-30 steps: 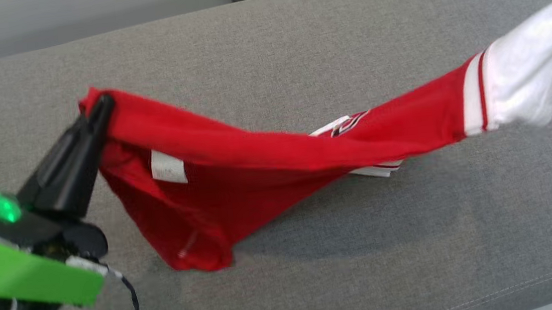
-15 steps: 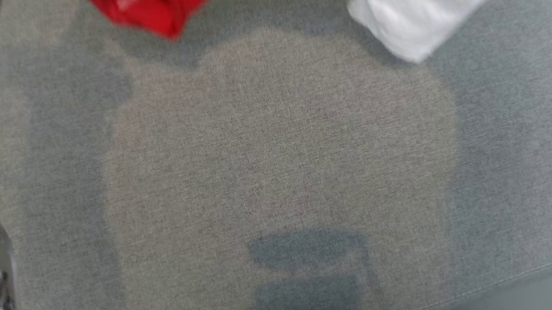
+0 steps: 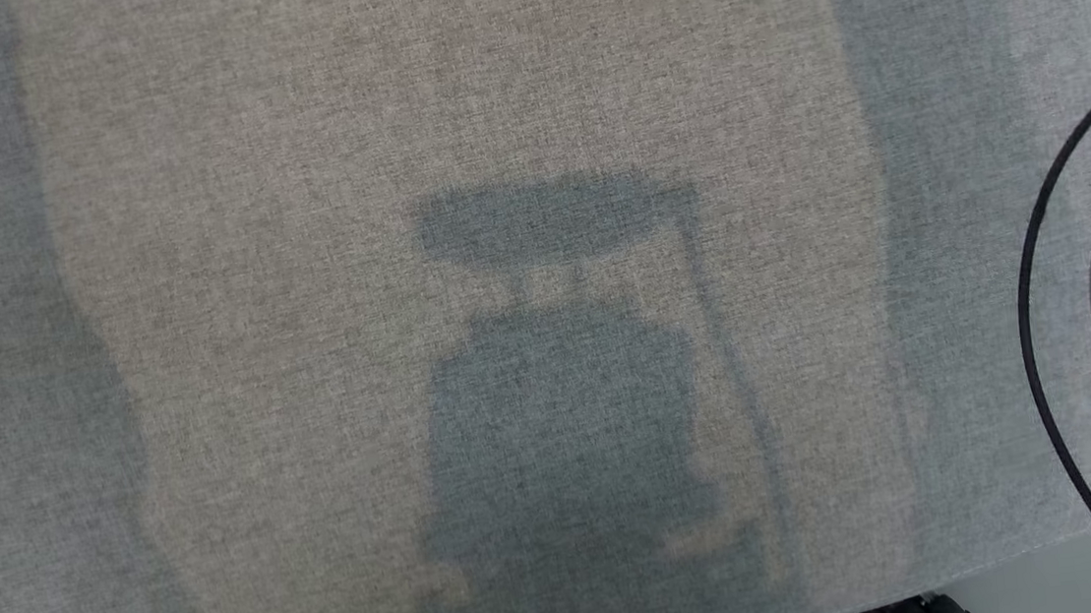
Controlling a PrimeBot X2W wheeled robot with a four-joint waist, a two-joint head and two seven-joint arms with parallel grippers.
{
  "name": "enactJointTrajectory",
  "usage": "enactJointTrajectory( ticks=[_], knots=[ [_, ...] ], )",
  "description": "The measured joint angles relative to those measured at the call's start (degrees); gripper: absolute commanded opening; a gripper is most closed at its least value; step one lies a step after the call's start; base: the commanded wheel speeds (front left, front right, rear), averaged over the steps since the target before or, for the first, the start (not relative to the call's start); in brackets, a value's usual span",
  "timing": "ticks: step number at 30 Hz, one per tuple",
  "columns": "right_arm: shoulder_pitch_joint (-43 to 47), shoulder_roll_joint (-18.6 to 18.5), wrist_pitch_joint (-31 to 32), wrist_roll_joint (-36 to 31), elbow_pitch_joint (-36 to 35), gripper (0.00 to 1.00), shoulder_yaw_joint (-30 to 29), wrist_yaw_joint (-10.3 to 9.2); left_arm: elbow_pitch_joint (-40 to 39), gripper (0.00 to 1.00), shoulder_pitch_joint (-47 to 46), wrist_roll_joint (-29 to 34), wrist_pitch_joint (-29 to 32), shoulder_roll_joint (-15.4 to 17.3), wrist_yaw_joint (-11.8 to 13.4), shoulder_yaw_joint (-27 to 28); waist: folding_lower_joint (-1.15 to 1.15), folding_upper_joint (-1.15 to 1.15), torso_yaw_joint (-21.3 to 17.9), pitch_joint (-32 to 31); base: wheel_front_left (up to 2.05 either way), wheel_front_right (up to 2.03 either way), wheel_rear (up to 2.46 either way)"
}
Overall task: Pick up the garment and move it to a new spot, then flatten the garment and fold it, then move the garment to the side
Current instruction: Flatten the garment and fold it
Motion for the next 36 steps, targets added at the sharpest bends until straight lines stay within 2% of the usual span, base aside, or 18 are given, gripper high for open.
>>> enactJointTrajectory(
  ticks=[2, 5, 7, 10, 13, 16, 19, 24, 30, 36],
  knots=[
    [5.74, -2.05, -0.87, 2.72, -1.41, 0.0, 2.57, 0.0, 1.14, 0.0, 4.47, -2.11, -0.21, 0.0, -0.16, -2.32, 0.0, 0.0, 0.14, 0.27, 0.0, 0.0, 0.0],
    [17.39, -6.15, -1.75, 6.58, -6.21, 0.0, 4.81, 0.01, -2.53, 0.0, 12.88, -7.65, 1.34, 1.15, -0.22, -8.64, -0.01, 0.0, 0.27, -0.47, 0.0, 0.0, 0.0],
    [25.72, -9.33, -2.04, 8.48, -10.09, 0.0, 5.61, 0.0, -6.73, 0.0, 19.35, -11.21, 2.56, 3.77, -0.27, -11.92, -0.01, 0.0, 0.34, -1.41, 0.0, 0.0, 0.0],
    [37.89, -12.69, -1.98, 11.5, -16.58, 0.0, 5.32, 0.0, -13.97, 0.0, 29.09, -16.72, 4.02, 8.78, -0.26, -13.36, -0.01, 0.0, 0.51, -3.59, 0.0, 0.0, 0.0],
    [49.31, -13.99, -1.89, 13.29, -21.03, 0.0, 4.43, 0.0, -21.15, 0.0, 39.57, -18.35, 4.74, 12.79, -0.21, -13.76, -0.02, 0.0, 0.64, -6.44, 0.0, 0.0, 0.0],
    [59.05, -14.15, -1.41, 14.23, -24.01, 0.0, 2.67, 0.0, -29.3, 0.0, 51.53, -19.86, 6.32, 14.24, 2.1, -14.36, -0.03, 0.0, 0.61, -9.75, 0.0, 0.0, 0.0],
    [67.38, -14.06, -0.76, 14.38, -25.5, 0.0, 0.74, 0.01, -37.3, 0.0, 62.45, -20.13, 6.73, 15.97, 6.32, -14.55, -0.03, 0.0, 0.53, -13.27, 0.0, 0.0, 0.0],
    [80.05, -14.24, 0.62, 14.01, -25.75, 0.0, -1.63, 0.01, -49.19, 0.0, 79.65, -22.58, 6.14, 14.71, 13.35, -15.57, -0.03, 0.0, 0.44, -19.08, 0.0, 0.0, 0.0],
    [93.54, -13.22, 0.69, 14.28, -25.27, 0.0, -3.18, 0.01, -55.21, 0.0, 95.0, -22.45, 3.81, 11.63, 19.93, -19.08, -0.03, 0.0, 0.81, -25.31, 0.0, 0.0, 0.0],
    [101.49, -11.41, -0.52, 15.03, -23.38, 0.0, -4.77, 0.01, -55.49, 0.0, 100.94, -22.4, 3.07, 8.43, 21.83, -22.94, -0.03, 0.0, 2.57, -28.61, 0.0, 0.0, 0.0]
  ],
)
